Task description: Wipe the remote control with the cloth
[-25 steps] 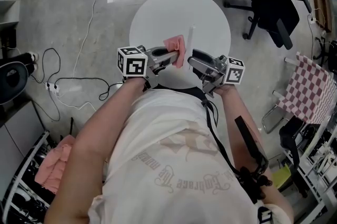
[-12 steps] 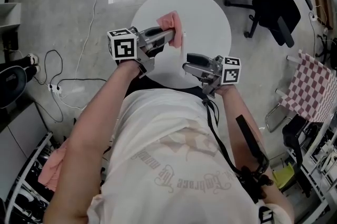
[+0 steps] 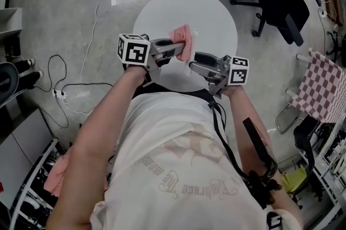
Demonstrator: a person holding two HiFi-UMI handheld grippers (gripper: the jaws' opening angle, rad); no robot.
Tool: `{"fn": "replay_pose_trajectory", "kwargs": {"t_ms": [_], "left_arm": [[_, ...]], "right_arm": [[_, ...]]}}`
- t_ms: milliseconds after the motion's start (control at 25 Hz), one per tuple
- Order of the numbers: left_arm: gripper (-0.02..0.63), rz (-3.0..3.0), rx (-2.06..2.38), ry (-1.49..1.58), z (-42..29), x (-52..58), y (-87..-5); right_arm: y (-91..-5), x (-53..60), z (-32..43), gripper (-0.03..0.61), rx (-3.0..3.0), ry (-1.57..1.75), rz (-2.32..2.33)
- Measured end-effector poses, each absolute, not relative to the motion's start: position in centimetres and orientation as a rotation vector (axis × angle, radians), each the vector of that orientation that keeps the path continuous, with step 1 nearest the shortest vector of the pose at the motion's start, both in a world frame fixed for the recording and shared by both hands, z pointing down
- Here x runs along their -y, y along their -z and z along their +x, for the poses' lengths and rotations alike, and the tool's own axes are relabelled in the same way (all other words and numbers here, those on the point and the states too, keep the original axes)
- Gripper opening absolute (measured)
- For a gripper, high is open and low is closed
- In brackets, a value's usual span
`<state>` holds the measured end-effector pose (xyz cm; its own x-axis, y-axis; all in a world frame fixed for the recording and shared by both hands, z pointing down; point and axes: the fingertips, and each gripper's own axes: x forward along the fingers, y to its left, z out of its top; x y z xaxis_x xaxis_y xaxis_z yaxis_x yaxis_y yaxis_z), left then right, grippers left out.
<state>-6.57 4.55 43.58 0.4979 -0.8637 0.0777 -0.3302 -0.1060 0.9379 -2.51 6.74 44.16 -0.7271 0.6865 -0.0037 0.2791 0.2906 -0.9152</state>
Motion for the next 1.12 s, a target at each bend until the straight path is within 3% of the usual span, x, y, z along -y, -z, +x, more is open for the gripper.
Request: {"fn": "replay_pose_trajectory", "kwargs": {"t_ms": [600, 1120], "left_arm": [[0.02, 1.533, 1.004, 0.543, -2.5, -6.7, -48.1], [0.02, 1.446, 0.999, 0.453, 0.2, -8.8, -52.5]], "right_arm": [[-45.4, -3.3, -3.7, 0.23, 2.249, -1.589, -0.702], [-53.0, -0.5, -4.4, 0.23, 2.16, -1.392, -0.382]]}}
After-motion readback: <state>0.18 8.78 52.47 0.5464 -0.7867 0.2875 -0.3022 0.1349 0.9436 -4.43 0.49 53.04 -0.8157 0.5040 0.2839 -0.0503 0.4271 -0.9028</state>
